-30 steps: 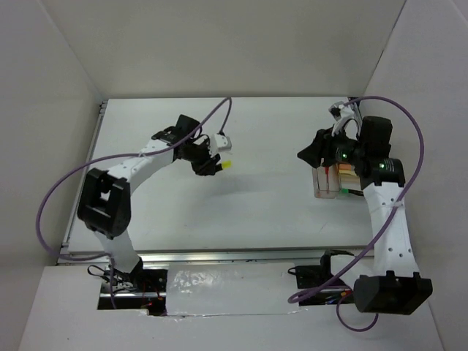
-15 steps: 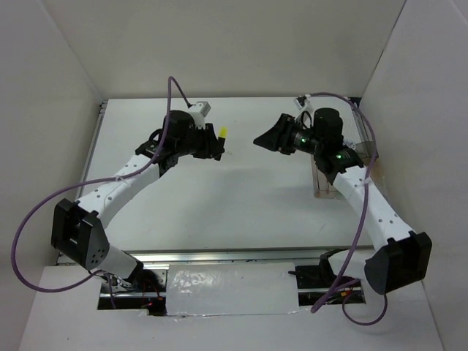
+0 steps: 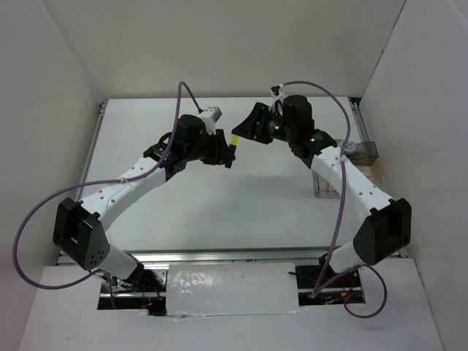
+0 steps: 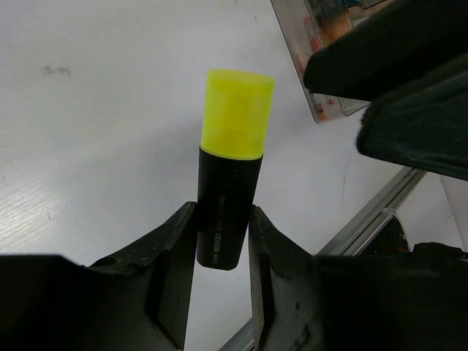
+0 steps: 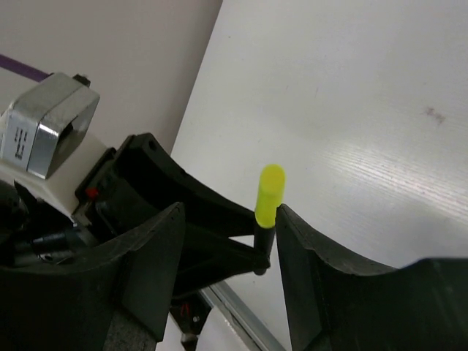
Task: Sort the stationery into containers
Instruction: Place the pen in the storage box.
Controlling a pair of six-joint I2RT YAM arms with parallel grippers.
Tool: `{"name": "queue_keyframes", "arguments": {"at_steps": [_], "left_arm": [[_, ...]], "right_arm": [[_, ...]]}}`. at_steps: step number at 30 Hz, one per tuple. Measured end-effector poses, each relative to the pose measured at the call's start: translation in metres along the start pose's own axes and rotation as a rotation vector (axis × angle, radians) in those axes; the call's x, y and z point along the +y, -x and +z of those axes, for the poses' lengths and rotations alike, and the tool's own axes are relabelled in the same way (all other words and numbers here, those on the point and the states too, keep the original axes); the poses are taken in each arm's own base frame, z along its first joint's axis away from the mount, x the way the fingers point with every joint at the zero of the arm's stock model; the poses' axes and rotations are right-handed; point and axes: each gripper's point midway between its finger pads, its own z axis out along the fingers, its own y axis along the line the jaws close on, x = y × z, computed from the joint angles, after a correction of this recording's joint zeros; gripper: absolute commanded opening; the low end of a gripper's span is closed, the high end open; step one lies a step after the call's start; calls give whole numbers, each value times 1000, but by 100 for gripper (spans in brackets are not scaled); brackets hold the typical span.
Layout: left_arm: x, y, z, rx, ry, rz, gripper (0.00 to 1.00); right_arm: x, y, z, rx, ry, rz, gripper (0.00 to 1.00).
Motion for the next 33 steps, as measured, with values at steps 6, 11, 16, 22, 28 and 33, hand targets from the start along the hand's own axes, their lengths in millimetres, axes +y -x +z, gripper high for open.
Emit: {"name": "queue_keyframes", "arguments": {"at_steps": [6,11,16,22,28,33], "left_arm": [[1,-3,3,11,3,-14,0],[0,-3,3,9,4,-27,0],[0,-3,2,10,4,-32,0],[-6,7,2,-5,-3,-53,0],[-8,11,2,-12,-10,-71,0],[-7,10,3,-10,-8,-77,0]], "right_arm": [[-10,-5,20,17,-37,31,58],[-20,-8,25,15,-81,47,56],[-19,-9,26,15,-80,56,45],[-17,-9,27,15,-72,70,39],[-19,-11,31,24,-70,76,35],[-21,-13,32,31,-71,71,10]]}}
